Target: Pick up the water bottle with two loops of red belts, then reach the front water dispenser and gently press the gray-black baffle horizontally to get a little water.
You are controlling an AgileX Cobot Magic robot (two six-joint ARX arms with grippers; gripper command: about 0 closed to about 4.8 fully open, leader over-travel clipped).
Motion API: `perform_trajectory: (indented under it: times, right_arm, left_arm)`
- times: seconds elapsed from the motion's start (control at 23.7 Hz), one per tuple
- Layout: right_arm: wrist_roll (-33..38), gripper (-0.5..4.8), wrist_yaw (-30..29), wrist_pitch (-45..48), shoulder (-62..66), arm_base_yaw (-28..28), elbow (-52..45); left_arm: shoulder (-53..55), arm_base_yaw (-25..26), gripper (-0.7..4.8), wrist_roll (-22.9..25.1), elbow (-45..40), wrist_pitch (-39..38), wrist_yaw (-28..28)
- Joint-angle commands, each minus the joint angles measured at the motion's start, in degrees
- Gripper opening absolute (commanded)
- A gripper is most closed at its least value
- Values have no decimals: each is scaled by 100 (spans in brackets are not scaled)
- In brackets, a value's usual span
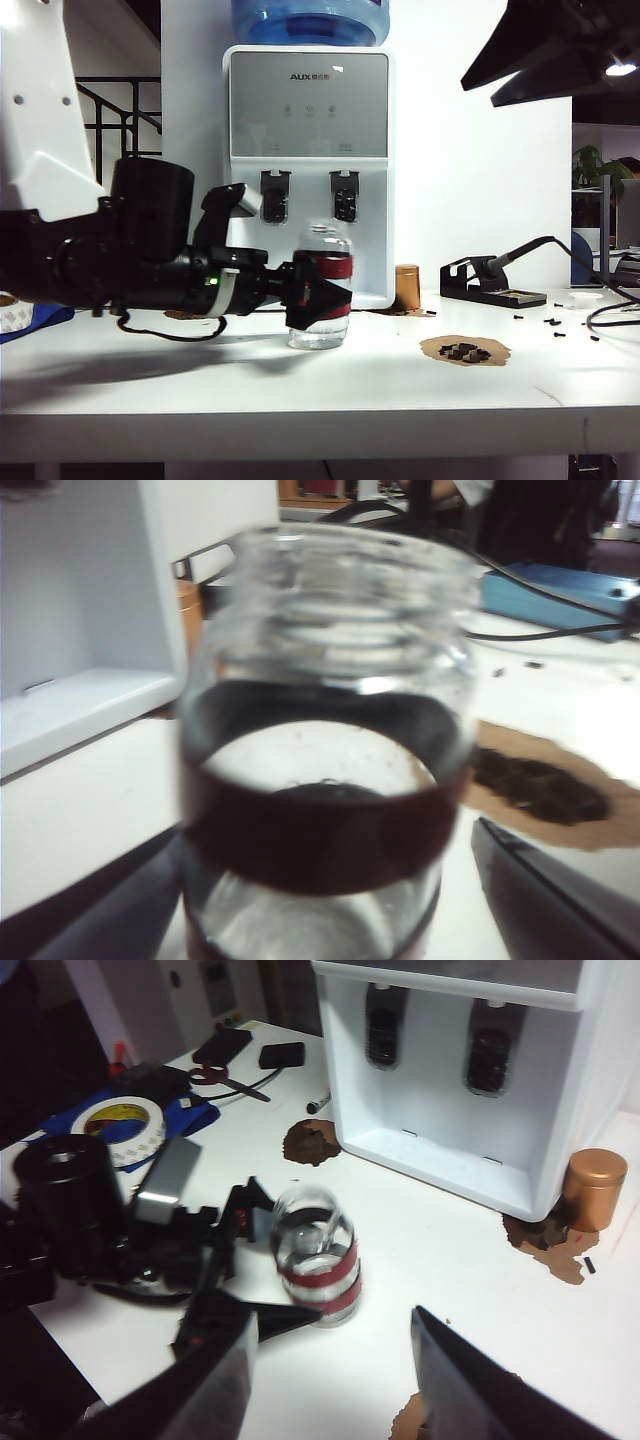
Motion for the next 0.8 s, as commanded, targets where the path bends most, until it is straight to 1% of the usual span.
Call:
perform_trajectory:
  times: [0.04, 0.3, 0.51, 0.55, 0.63, 0.67, 0.72, 0.76, 0.8]
  right_arm:
    - [-20, 253, -48, 116, -4, 9, 48]
    - [-20, 253, -50, 140, -4, 9, 48]
    - [-20, 253, -170, 151, -7, 9, 48]
    - [-20, 253, -175, 155, -7, 9, 48]
    - [-22, 253, -177, 153, -7, 9, 48]
    - [-20, 253, -175, 153, -7, 9, 48]
    - [-22, 253, -164, 155, -7, 9, 48]
    - [-22, 253, -149, 157, -7, 9, 48]
    - [-24, 252, -146, 160, -4, 9, 48]
  left_arm:
    - [144, 7, 479, -13, 284, -387, -227]
    - [557, 79, 479, 11, 662, -487, -310]
    - [601, 81, 479, 4, 658, -313, -315]
    - [601, 81, 436, 4, 658, -269, -313]
    - [601, 74, 268, 4, 658, -245, -315]
    - [601, 74, 179, 4, 658, -236, -315]
    - [601, 74, 57, 4, 658, -238, -332]
    - [601, 74, 18, 2, 658, -236, -337]
    - [601, 74, 18, 2, 658, -236, -337]
